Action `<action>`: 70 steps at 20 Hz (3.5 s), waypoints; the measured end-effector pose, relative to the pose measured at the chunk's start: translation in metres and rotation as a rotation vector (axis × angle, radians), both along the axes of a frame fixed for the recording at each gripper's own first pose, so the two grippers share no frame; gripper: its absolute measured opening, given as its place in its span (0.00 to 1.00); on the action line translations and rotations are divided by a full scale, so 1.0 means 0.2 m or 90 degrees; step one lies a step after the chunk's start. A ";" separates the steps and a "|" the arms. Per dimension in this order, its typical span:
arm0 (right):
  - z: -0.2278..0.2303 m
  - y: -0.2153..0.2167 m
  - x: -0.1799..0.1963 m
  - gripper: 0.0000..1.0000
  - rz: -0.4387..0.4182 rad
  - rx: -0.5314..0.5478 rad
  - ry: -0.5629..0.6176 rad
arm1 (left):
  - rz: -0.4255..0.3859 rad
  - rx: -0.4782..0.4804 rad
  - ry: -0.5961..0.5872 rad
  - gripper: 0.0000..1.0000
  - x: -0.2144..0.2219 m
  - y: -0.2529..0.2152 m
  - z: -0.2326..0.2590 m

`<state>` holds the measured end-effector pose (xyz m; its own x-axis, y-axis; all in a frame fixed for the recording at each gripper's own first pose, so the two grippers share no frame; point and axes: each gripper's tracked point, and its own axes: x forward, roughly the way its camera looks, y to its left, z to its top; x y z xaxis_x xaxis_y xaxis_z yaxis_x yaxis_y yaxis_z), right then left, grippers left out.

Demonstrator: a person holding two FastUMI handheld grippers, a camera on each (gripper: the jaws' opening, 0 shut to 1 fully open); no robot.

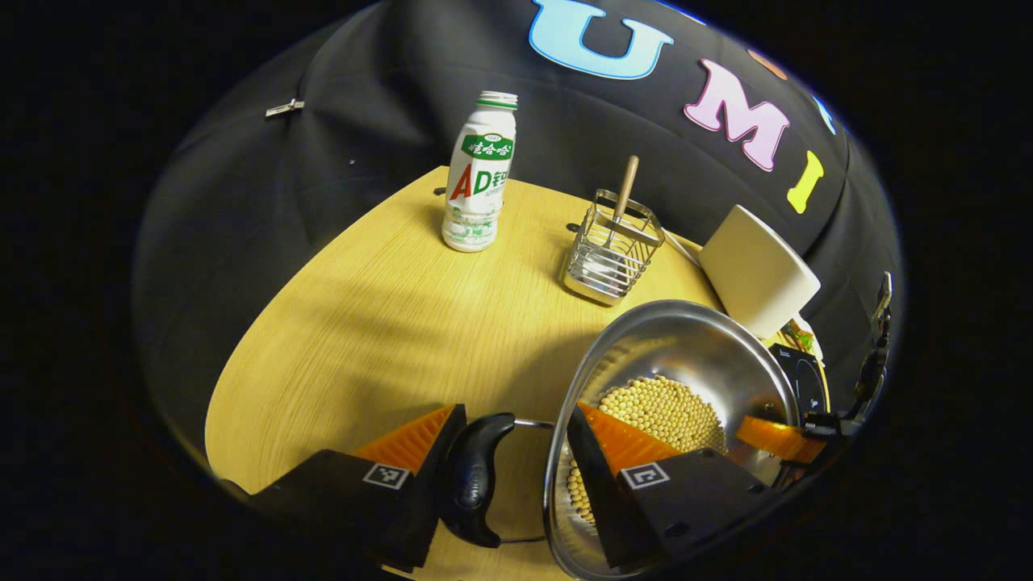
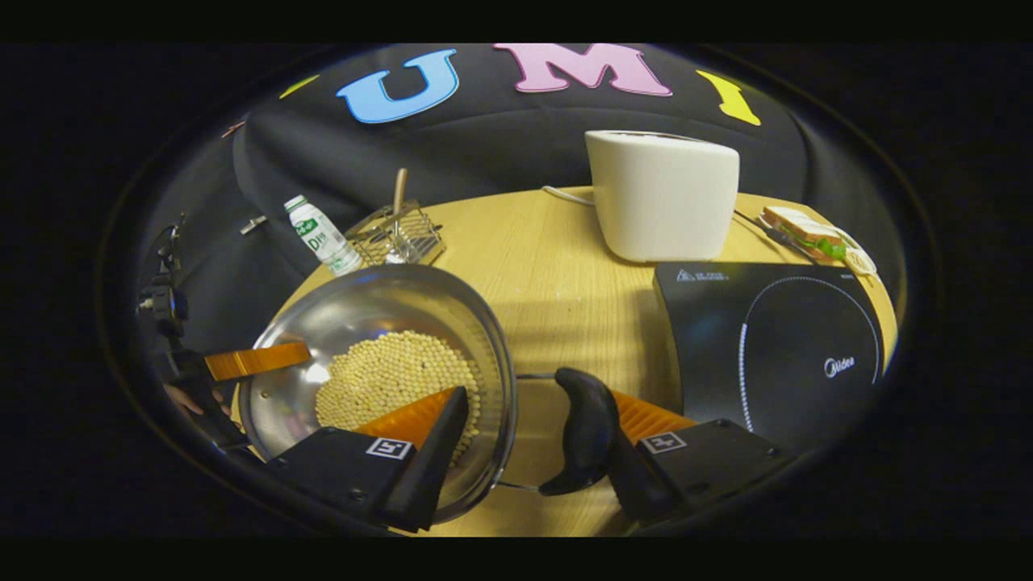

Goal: First push the handle of the pot to place it horizontally, then grasp the pot with both hands and set it on the induction cooktop.

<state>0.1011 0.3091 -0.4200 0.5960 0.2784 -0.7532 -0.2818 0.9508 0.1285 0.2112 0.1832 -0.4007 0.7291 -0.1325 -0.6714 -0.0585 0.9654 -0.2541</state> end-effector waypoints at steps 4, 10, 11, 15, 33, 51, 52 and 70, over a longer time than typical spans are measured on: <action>0.00 -0.01 -0.01 0.73 -0.031 0.003 0.010 | -0.007 0.000 0.006 0.80 -0.04 0.02 -0.02; -0.02 0.02 -0.03 0.61 -0.048 0.014 0.055 | -0.012 0.010 0.015 0.73 -0.09 0.05 -0.02; -0.01 0.01 -0.04 0.61 -0.048 0.014 0.055 | -0.013 0.011 0.014 0.72 -0.09 0.05 -0.02; 0.00 0.03 -0.05 0.59 -0.044 0.013 0.062 | -0.011 0.011 0.014 0.67 -0.14 0.06 -0.02; 0.44 -0.25 -0.03 0.59 -0.055 0.037 -0.002 | -0.034 0.024 -0.014 0.65 -0.26 -0.21 0.34; 0.69 -1.28 0.26 0.59 -0.156 0.041 -0.038 | -0.145 0.035 -0.049 0.65 -0.01 -1.30 0.58; 0.69 -1.32 0.27 0.58 -0.154 0.041 -0.034 | -0.142 0.034 -0.046 0.65 -0.01 -1.35 0.57; 0.51 -1.70 0.41 0.59 -0.134 0.046 -0.024 | -0.126 0.047 -0.049 0.65 0.00 -1.74 0.42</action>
